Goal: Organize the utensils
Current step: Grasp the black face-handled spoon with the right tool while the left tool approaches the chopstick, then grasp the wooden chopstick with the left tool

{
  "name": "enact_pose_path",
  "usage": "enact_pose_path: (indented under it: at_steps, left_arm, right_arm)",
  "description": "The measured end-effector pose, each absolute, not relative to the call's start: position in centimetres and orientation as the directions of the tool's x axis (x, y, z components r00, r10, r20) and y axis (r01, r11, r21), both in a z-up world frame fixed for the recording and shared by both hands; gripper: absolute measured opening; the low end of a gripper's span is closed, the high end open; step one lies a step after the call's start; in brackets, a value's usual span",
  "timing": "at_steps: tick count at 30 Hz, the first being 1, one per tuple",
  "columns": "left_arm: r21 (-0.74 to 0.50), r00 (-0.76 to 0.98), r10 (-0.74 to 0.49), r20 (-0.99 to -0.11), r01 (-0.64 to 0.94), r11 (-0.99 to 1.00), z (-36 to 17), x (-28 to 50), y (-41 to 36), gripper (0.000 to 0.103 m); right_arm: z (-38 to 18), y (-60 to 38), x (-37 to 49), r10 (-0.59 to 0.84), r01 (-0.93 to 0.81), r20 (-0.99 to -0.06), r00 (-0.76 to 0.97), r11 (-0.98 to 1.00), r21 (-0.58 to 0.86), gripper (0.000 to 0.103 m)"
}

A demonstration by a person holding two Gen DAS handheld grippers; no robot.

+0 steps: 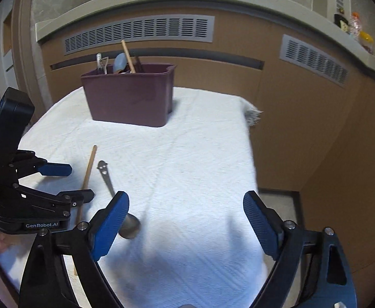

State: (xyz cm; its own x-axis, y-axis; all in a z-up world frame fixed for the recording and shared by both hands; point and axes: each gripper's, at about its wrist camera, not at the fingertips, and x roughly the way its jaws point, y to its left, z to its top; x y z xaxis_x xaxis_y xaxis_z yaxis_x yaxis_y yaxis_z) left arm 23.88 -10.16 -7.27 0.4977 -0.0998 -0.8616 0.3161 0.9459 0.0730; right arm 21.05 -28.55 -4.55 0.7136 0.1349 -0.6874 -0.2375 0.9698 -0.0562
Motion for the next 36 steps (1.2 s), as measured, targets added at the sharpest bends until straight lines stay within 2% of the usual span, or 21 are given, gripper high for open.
enact_pose_path:
  at_steps: [2,4,6,9,10,16,18,19,21,24,26,29,32,36]
  left_arm:
    - [0.098,0.510,-0.078,-0.857,0.309,0.946,-7.1,23.7,-8.6,0.064]
    - [0.112,0.516,-0.054,-0.855,0.286,0.952,-7.1,23.6,-6.9,0.065]
    - [0.116,0.519,-0.034,-0.854,0.255,0.960,-7.0,23.8,-5.0,0.066]
    - [0.122,0.522,-0.006,-0.853,0.211,0.970,-7.0,24.2,-2.7,0.066]
    - [0.109,0.518,-0.011,-0.855,0.201,0.974,-7.0,24.3,-2.0,0.066]
    - [-0.072,0.450,-0.156,-0.879,0.199,0.977,-7.2,24.9,0.5,0.065]
    - [-0.102,0.434,-0.189,-0.881,0.217,0.971,-7.0,25.0,0.6,0.063]
    - [-0.117,0.424,-0.205,-0.882,0.226,0.967,-6.7,24.9,0.4,0.061]
    - [-0.121,0.400,-0.221,-0.889,0.261,0.958,-6.6,25.0,-0.5,0.046]
    - [-0.081,0.373,-0.202,-0.906,0.316,0.945,-6.4,25.9,-2.0,0.030]
    - [-0.070,0.339,-0.192,-0.921,0.341,0.937,-6.5,26.8,-2.9,0.024]
    - [-0.040,0.308,-0.162,-0.938,0.365,0.930,-6.7,28.3,-4.0,0.023]
    - [-0.047,0.288,-0.164,-0.944,0.374,0.926,-6.7,29.4,-4.8,0.006]
    - [0.015,0.422,-0.148,-0.894,0.360,0.933,-5.6,28.6,-5.2,0.006]
  right_arm:
    - [-5.0,-27.4,21.7,0.166,-0.277,-0.707,0.687,0.960,-0.043,0.085]
    - [-5.6,-26.0,22.4,0.220,-0.341,-0.739,0.636,0.940,-0.014,0.073]
    - [-6.5,-24.4,23.2,0.264,-0.406,-0.776,0.573,0.914,0.011,0.055]
    - [-7.7,-22.1,24.2,0.285,-0.475,-0.814,0.506,0.880,0.013,0.039]
    - [-8.1,-21.3,24.6,0.292,-0.500,-0.822,0.489,0.866,0.010,0.037]
    - [-8.8,-19.3,26.5,0.303,-0.565,-0.854,0.423,0.825,0.012,0.023]
    - [-8.8,-19.0,26.6,0.280,-0.571,-0.863,0.420,0.821,-0.011,0.009]
    - [-8.8,-19.0,26.5,0.277,-0.573,-0.866,0.417,0.819,-0.014,0.008]
    - [-8.7,-19.1,26.1,0.262,-0.568,-0.865,0.428,0.822,-0.033,0.007]
    - [-8.3,-19.8,25.4,0.274,-0.555,-0.856,0.438,0.831,-0.018,0.007]
    - [-7.7,-20.6,24.9,0.293,-0.532,-0.842,0.454,0.847,0.009,0.007]
    - [-6.7,-22.1,24.3,0.318,-0.509,-0.819,0.477,0.860,0.038,0.007]
    - [-5.9,-23.0,24.1,0.338,-0.486,-0.799,0.498,0.872,0.066,0.007]
    - [-5.1,-23.7,23.9,0.368,-0.445,-0.762,0.533,0.888,0.118,0.007]
